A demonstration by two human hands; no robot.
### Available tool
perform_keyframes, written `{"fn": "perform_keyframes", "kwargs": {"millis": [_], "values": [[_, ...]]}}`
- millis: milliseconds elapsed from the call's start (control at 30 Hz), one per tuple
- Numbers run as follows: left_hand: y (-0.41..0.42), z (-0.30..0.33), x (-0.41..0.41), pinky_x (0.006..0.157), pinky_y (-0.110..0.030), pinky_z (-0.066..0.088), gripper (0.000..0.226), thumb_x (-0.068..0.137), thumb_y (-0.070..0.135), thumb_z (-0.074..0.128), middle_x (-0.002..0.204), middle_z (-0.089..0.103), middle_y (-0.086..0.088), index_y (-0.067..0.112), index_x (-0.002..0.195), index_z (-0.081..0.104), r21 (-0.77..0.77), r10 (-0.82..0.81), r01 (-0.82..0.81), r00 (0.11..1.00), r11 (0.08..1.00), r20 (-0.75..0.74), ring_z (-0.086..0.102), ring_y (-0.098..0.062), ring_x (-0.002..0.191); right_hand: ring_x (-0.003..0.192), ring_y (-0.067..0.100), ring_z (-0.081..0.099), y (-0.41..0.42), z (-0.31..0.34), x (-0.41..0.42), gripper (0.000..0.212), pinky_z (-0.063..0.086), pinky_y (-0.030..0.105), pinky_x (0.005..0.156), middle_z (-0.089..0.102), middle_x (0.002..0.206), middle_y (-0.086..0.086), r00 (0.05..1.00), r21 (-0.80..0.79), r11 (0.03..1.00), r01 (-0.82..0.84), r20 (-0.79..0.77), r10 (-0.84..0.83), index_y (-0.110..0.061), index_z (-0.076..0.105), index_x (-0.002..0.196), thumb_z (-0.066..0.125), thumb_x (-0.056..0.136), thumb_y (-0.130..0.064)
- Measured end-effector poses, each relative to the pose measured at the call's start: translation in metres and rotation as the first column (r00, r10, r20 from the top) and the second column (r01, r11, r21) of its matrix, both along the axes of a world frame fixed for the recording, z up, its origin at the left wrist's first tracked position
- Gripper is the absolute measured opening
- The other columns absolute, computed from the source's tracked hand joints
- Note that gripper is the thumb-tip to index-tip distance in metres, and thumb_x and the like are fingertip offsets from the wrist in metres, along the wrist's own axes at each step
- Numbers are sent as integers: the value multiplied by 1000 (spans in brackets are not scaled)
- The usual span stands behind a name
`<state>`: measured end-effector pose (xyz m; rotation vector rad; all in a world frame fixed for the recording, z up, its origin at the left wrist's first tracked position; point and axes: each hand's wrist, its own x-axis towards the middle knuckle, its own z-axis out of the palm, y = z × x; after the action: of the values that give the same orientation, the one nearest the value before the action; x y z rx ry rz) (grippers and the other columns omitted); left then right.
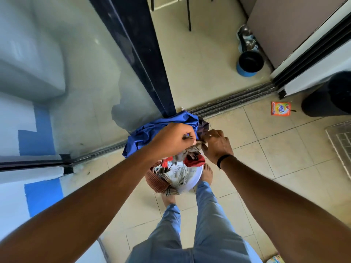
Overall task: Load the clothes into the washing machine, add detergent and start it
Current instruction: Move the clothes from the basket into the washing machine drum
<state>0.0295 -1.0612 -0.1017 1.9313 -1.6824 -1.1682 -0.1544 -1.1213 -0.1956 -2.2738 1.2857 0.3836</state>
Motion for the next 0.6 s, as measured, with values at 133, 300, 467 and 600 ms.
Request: {"fn": "perform_keyframes", "kwargs": {"millis": [133, 300, 467, 600], "values": [[18, 64, 12, 58, -40, 50, 3, 85, 30, 73, 67, 70, 2, 28, 83, 74, -123, 56, -57, 998, 991, -16, 61, -23, 57, 124, 27, 45, 28, 52, -2, 28, 43, 41, 98, 59, 124, 3, 993, -9, 995, 101, 54, -101, -22, 63, 115, 60, 88, -28], [36, 134, 31, 62, -41, 51, 9, 85, 35, 68, 73, 72, 1, 29, 88, 73, -331, 121, -107, 992, 938, 22, 62, -20, 62, 98, 35, 62, 59, 117, 4, 21, 49, 34, 79, 67, 101, 12, 970, -28, 992, 123, 214, -115, -16, 65, 93, 59, 82, -33], [50, 185, 59, 64, -33, 50, 10, 85, 35, 74, 75, 66, 13, 29, 93, 71, -431, 217, -114, 956, 895, 198, 60, -5, 67, 83, 40, 62, 54, 168, 7, 23, 42, 34, 61, 67, 85, 19, 943, -24, 984, 177, 289, -163, -23, 39, 80, 62, 76, -21], [50, 203, 80, 64, -28, 45, 21, 80, 36, 82, 79, 63, 14, 25, 95, 73, -339, 219, -109, 926, 934, 307, 61, -7, 72, 79, 37, 62, 25, 191, -1, 37, 50, 40, 63, 67, 86, 13, 952, -38, 993, 111, 290, -95, -28, 42, 114, 55, 81, -20]]}}
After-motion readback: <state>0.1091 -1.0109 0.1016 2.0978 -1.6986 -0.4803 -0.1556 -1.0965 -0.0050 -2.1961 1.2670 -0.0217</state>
